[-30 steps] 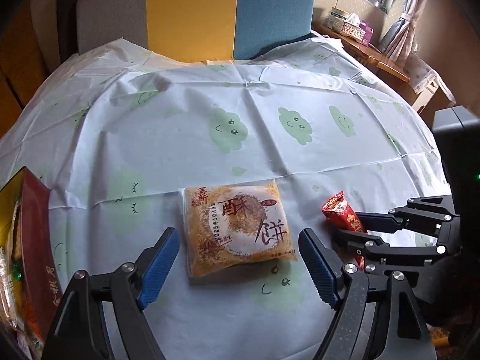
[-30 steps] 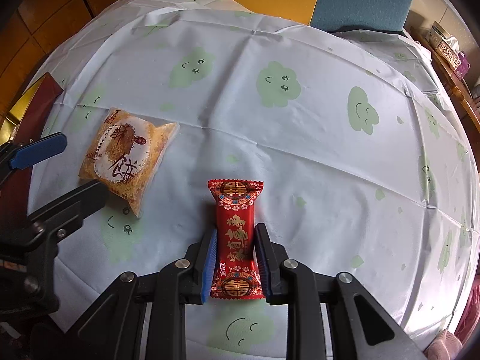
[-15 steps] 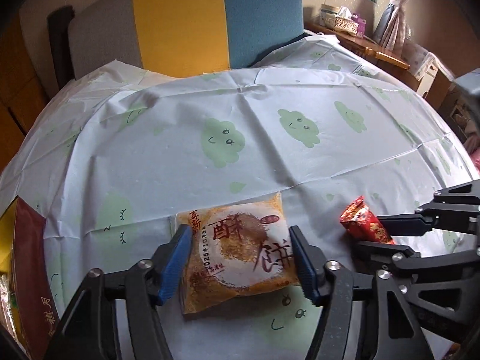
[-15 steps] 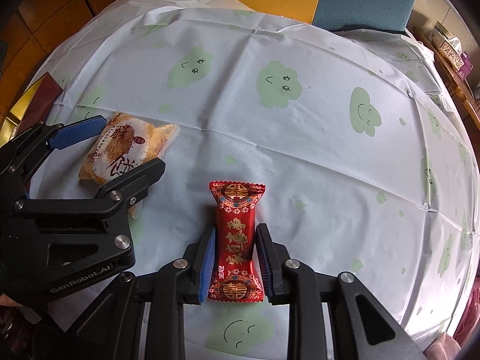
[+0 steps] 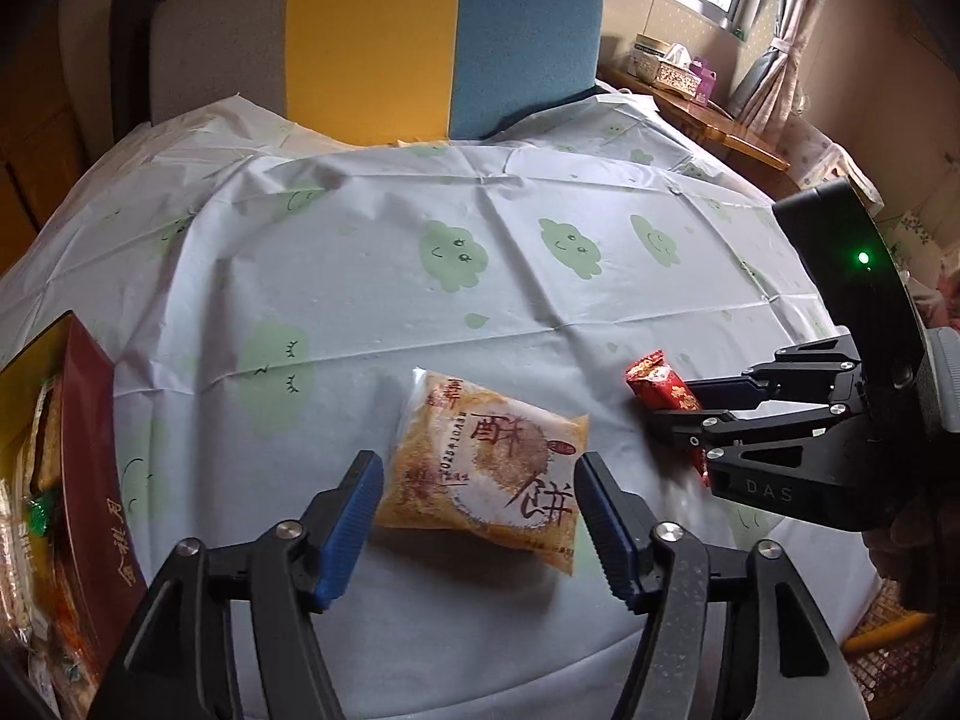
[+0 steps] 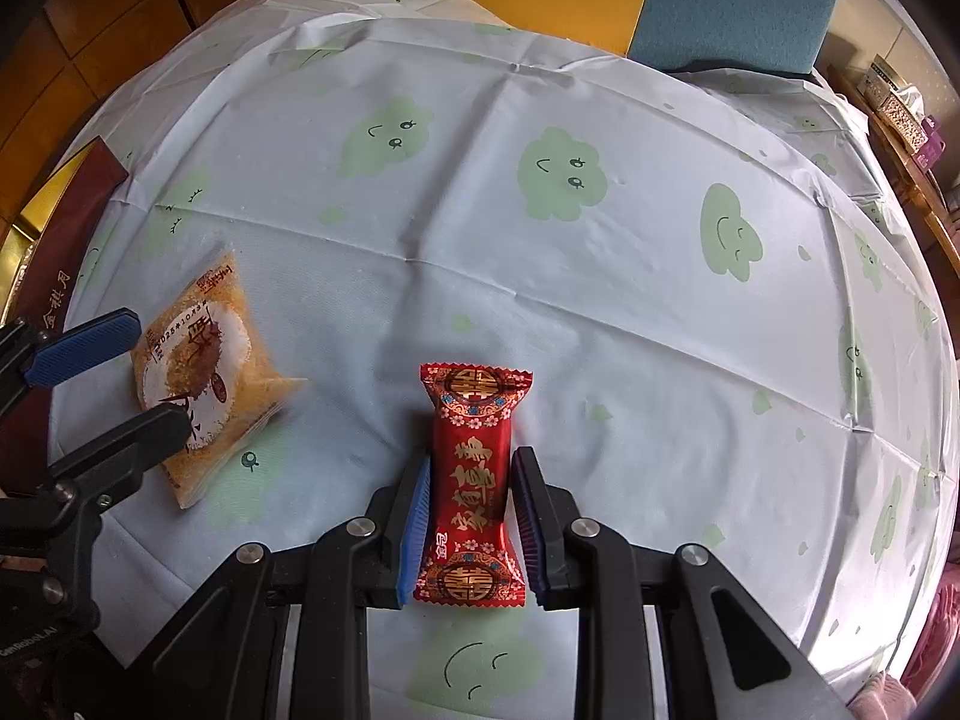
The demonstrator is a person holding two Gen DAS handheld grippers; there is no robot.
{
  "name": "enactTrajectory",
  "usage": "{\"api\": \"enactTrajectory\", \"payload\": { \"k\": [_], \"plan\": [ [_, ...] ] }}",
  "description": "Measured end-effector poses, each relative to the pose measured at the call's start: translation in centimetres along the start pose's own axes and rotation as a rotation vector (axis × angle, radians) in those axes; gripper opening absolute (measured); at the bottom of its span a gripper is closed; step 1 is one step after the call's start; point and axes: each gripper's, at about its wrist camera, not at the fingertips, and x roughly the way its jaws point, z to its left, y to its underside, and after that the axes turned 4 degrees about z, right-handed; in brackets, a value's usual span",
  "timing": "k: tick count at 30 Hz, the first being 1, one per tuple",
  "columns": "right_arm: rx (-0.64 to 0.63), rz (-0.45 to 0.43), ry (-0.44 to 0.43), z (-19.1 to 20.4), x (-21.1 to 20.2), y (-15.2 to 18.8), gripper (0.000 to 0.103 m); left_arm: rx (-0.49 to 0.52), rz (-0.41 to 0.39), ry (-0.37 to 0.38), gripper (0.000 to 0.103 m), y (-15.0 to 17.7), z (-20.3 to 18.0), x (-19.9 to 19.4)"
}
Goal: Organize snacks
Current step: 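Grasp the round pastry pack with the left tool and lift it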
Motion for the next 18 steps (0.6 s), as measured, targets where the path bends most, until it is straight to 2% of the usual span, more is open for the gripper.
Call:
{"api": "enactTrajectory", "payload": {
  "k": [3,4,6,10,14,16,18],
  "plan": [
    [-0.004,0.001,0.005,0.2,-0.1,0.0,0.027,0.007,0.020,0.007,0.071,-0.2,0.3,0.3],
    [-0.004,0.002,0.005,0.2,-0.1,0.0,0.027,0.028,0.027,0.015,0.075,-0.3,0.1,0.5],
    [-0.006,0.003,0.006,0.2,-0.1,-0.2,0.027,0.104,0.046,0.023,0.081,-0.5,-0.7,1.1],
    [-0.009,0.004,0.008,0.3,-0.1,-0.3,0.027,0.256,0.097,0.001,0.082,-0.7,-2.5,2.7],
    [-0.010,0.006,0.007,0.3,0.0,-0.3,0.028,0.265,0.110,-0.041,0.085,-0.9,-2.5,4.5],
    [-0.011,0.006,0.007,0.3,0.0,-0.4,0.028,0.232,0.099,-0.039,0.081,-0.9,-2.0,4.7],
    [-0.012,0.005,0.005,0.3,0.0,-0.4,0.028,0.220,0.081,-0.046,0.073,-0.8,-1.9,4.4]
  ]
}}
